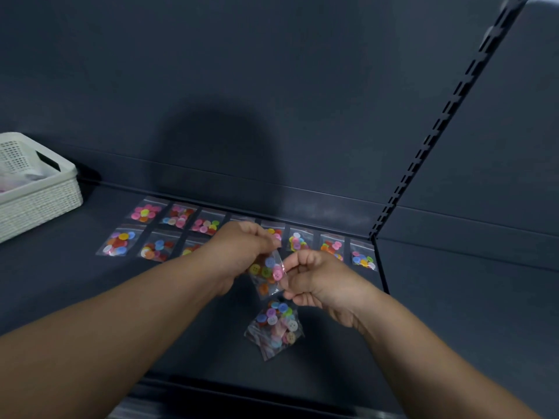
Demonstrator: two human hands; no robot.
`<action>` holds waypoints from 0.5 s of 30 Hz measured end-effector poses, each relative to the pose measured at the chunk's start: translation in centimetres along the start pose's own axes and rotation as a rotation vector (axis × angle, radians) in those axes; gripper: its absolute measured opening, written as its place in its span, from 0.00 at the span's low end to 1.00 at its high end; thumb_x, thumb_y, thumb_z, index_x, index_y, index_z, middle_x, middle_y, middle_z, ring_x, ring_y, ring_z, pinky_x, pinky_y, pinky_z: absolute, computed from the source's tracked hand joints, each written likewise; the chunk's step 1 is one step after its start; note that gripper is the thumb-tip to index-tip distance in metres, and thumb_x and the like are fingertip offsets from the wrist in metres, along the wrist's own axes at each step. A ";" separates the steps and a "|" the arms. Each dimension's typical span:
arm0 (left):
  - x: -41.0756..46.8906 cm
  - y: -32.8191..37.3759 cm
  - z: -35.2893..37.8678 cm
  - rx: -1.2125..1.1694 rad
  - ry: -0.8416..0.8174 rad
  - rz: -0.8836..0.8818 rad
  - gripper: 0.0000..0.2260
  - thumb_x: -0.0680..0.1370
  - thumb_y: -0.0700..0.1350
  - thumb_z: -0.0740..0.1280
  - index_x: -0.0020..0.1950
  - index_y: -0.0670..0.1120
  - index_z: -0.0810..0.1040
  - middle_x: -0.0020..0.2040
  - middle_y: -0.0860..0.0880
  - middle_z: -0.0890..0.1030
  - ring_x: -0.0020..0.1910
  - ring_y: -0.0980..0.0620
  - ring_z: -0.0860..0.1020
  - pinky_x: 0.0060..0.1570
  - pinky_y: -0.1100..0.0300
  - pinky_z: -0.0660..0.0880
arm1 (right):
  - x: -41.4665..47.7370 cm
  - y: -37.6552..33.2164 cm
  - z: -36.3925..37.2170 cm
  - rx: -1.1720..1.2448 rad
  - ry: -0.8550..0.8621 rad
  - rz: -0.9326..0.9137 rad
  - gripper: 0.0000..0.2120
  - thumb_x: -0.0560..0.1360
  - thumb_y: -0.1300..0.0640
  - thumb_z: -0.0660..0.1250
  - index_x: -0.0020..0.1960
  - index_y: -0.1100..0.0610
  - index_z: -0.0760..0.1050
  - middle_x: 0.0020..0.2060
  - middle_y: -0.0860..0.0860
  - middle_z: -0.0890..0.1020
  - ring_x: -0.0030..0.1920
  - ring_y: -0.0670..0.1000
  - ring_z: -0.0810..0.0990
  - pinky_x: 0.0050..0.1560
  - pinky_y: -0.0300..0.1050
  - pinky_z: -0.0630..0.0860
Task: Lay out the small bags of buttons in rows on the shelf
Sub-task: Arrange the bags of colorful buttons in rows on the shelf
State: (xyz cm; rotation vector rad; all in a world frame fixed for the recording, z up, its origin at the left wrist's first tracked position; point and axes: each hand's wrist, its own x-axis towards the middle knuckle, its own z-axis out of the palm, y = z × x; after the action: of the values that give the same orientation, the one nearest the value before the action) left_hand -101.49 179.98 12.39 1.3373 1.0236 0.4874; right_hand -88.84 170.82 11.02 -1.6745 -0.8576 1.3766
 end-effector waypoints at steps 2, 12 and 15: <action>0.1 -0.2 0.2 -0.010 0.024 0.018 0.07 0.74 0.38 0.70 0.37 0.45 0.78 0.33 0.48 0.79 0.30 0.53 0.75 0.19 0.70 0.66 | 0.1 -0.1 -0.2 0.002 0.011 0.015 0.12 0.71 0.73 0.65 0.46 0.58 0.77 0.34 0.51 0.80 0.33 0.46 0.79 0.34 0.38 0.76; 1.9 -1.3 -1.5 0.318 0.191 0.273 0.05 0.76 0.39 0.67 0.45 0.48 0.75 0.41 0.51 0.78 0.41 0.53 0.77 0.40 0.62 0.73 | 1.4 0.4 0.5 -0.194 0.214 0.096 0.03 0.76 0.64 0.65 0.48 0.59 0.76 0.39 0.54 0.81 0.34 0.49 0.80 0.37 0.41 0.78; 1.8 -2.3 -2.7 0.703 0.167 0.354 0.05 0.76 0.42 0.66 0.51 0.48 0.78 0.49 0.50 0.79 0.50 0.51 0.77 0.50 0.60 0.72 | 1.4 1.0 0.2 -0.981 0.392 -0.156 0.08 0.76 0.57 0.63 0.53 0.58 0.76 0.47 0.54 0.80 0.48 0.56 0.79 0.47 0.46 0.76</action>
State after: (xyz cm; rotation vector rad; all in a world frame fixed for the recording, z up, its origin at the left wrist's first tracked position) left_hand -103.41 182.43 9.87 2.1562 1.1523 0.5291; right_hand -88.77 171.61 9.54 -2.4023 -1.5077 0.4538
